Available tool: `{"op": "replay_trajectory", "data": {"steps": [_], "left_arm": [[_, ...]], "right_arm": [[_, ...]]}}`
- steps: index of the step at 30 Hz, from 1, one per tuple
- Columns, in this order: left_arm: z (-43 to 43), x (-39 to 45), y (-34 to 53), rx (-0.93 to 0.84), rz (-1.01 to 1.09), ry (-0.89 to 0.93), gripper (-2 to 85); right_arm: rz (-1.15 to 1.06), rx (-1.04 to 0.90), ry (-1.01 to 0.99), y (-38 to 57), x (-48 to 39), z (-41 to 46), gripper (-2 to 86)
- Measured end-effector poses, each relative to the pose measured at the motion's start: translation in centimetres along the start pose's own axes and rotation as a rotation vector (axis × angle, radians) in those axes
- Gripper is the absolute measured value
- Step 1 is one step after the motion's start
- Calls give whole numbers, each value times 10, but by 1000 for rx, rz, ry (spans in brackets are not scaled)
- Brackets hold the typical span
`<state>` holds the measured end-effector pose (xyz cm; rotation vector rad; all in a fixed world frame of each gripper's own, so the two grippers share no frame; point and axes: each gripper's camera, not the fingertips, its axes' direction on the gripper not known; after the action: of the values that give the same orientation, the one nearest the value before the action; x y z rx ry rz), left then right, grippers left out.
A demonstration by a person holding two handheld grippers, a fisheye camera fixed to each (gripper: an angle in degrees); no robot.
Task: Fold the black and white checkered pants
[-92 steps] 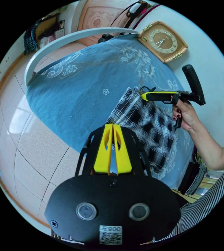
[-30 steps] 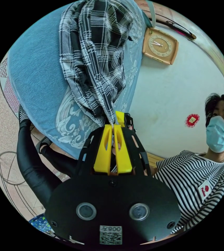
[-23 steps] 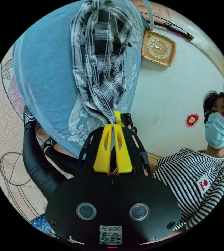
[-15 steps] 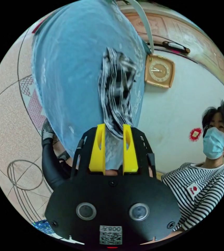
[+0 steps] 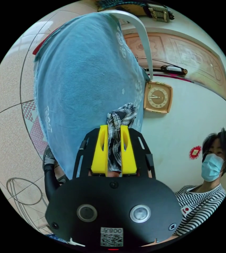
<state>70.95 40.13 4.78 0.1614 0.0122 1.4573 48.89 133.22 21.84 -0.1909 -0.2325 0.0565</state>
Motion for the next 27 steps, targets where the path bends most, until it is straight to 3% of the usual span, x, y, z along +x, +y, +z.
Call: {"op": "replay_trajectory", "data": {"steps": [14, 27], "left_arm": [[58, 125, 186, -51, 100, 93, 36], [198, 294, 443, -253, 235, 206, 36]], "right_arm": [[-45, -6, 2, 97, 150, -67, 6], [-211, 198, -100, 307, 278, -192, 3]]}}
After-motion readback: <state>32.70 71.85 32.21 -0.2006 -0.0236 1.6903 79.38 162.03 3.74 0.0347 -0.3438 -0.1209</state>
